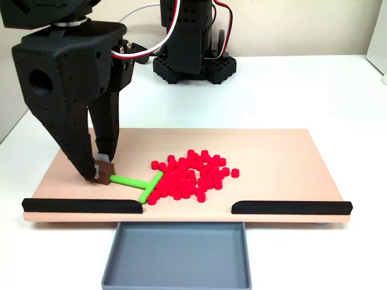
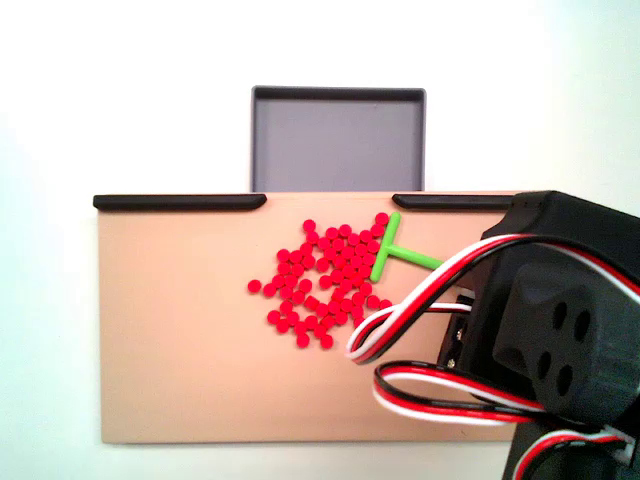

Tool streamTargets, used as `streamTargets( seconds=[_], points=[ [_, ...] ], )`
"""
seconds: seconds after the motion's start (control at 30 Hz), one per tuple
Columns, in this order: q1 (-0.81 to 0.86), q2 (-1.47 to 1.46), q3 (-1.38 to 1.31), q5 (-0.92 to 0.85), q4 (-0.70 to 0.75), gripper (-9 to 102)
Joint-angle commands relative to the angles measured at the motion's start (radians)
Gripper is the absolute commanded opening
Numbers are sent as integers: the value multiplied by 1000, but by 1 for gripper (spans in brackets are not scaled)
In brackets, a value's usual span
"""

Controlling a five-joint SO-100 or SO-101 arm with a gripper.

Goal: Push granules from right to the grey container

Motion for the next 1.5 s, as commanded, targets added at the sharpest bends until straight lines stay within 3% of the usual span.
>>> streamTargets(
  seconds=[0.0,1.47],
  points=[
    [-15,6,-26,11,-6,0],
    [-5,78,-12,21,6,0]
  ],
)
